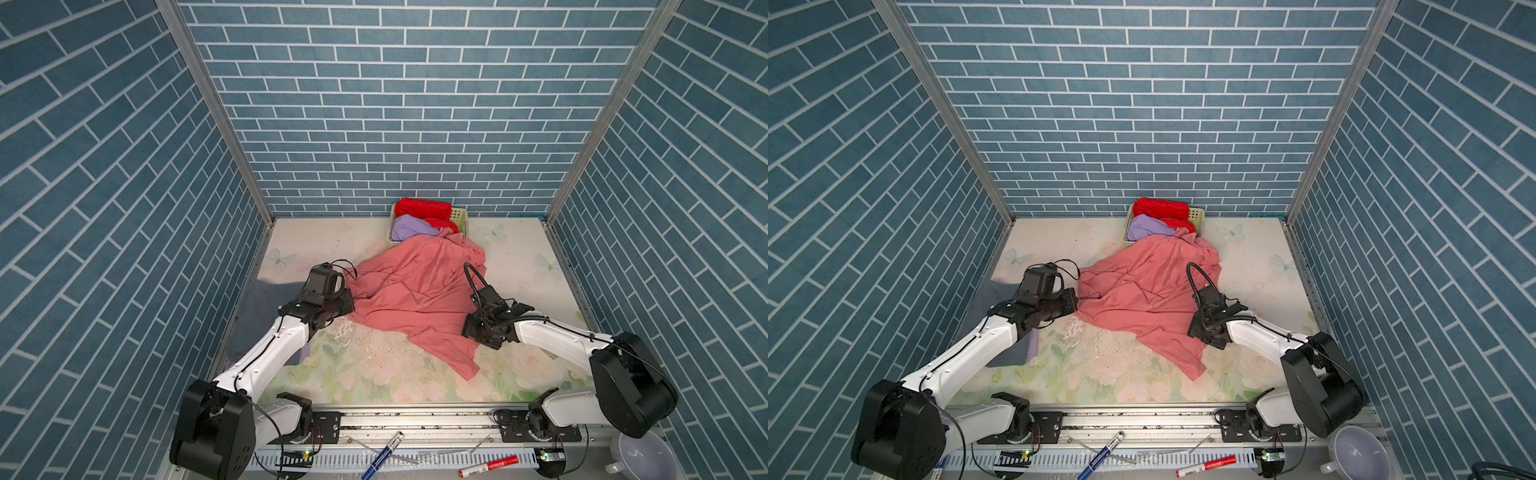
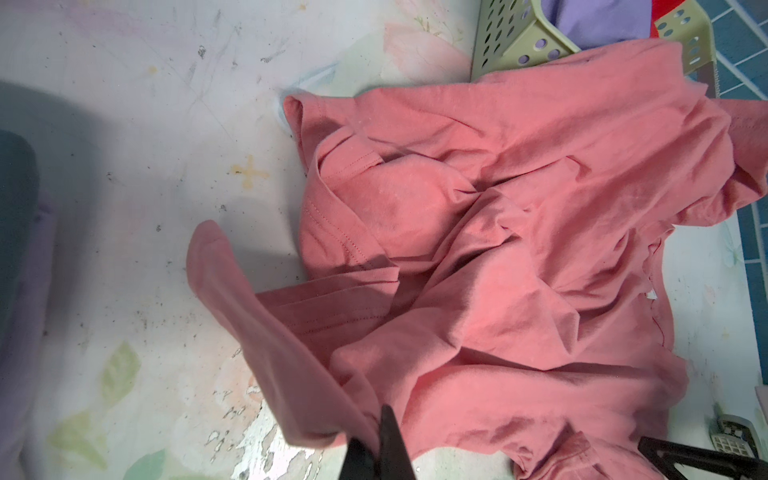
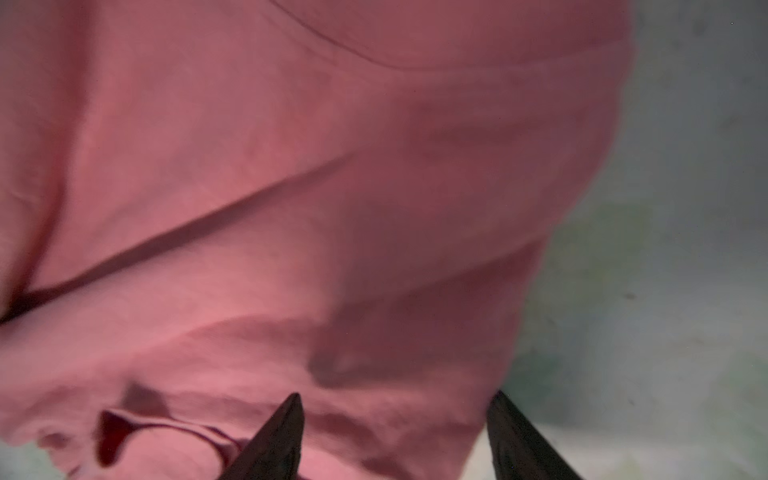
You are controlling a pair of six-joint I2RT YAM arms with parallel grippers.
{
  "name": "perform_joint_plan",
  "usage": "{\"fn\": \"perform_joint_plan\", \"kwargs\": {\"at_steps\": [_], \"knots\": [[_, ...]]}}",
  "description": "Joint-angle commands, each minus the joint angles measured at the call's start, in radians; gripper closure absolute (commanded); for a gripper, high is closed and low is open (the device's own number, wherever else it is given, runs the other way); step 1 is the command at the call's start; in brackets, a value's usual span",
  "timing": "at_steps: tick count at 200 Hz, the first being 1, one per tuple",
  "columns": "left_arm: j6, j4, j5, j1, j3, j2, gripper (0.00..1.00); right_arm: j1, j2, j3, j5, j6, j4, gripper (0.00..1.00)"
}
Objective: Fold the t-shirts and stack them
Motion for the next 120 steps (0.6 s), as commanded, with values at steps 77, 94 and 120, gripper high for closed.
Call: {"fn": "perform_joint_plan", "kwargs": {"at_steps": [77,94,120], "knots": [[0.061,0.123,-0.024,0.002,0.175,0.229,1.0,-0.242,0.298,0.307,0.129,-0.124,0.105,0.96],[0.08,0.146,-0.01,0.006,0.255,0.306,1.0,-0.295,0.344,0.38,0.121,-0.177,0.106,0.97],[0.121,0.147,0.027,0.012,0.395,0.425,1.0,-0.328,0.422,0.493,0.096,-0.242,0.089,0.98]]}}
